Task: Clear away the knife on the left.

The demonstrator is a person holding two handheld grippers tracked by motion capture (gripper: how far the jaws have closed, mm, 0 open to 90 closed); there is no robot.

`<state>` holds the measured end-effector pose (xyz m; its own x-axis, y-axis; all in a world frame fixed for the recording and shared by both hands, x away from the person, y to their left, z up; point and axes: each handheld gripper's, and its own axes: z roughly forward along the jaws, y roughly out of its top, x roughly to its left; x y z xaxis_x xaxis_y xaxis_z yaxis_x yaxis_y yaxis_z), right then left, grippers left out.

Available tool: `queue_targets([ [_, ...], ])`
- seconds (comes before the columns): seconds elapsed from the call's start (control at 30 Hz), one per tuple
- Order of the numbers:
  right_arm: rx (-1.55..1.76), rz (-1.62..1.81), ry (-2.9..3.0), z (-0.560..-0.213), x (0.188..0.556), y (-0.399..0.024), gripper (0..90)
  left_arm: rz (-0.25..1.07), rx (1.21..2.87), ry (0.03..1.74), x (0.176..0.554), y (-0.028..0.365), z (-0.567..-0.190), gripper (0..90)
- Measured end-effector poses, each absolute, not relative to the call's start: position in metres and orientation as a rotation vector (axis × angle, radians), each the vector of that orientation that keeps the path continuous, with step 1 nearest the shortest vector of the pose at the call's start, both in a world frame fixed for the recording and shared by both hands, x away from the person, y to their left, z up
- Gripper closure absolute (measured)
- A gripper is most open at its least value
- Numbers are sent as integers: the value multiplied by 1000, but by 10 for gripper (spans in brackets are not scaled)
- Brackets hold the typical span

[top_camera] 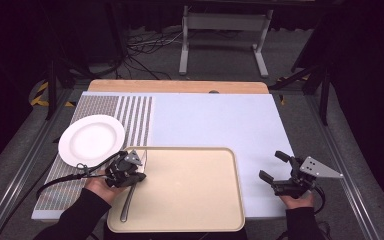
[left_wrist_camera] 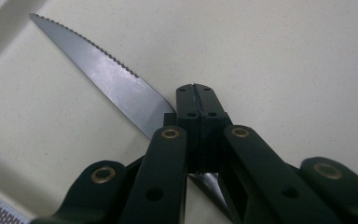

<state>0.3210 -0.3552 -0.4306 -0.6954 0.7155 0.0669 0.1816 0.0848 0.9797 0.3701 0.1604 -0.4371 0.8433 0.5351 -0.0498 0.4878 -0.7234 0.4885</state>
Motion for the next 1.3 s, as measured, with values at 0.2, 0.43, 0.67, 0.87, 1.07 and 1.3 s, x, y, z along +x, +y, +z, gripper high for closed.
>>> queue_targets([
  [0.2, 879, 1647, 1934, -430, 321, -356, 17, 109, 2490, 793, 371, 172, -438, 900],
  [0.43, 882, 1648, 1934, -430, 321, -355, 17, 102, 2476, 833, 368, 182, -439, 900],
  [0.67, 881, 1645, 1937, -431, 321, -355, 17, 108, 2479, 819, 368, 184, -439, 900],
  [0.87, 881, 1646, 1937, -431, 321, -355, 17, 110, 2419, 771, 367, 186, -433, 689],
  [1.07, 883, 1650, 1934, -431, 321, -356, 17, 97, 2335, 721, 366, 191, -423, 464],
  [1.3, 881, 1655, 1929, -430, 321, -355, 17, 119, 2265, 694, 364, 199, -415, 267],
])
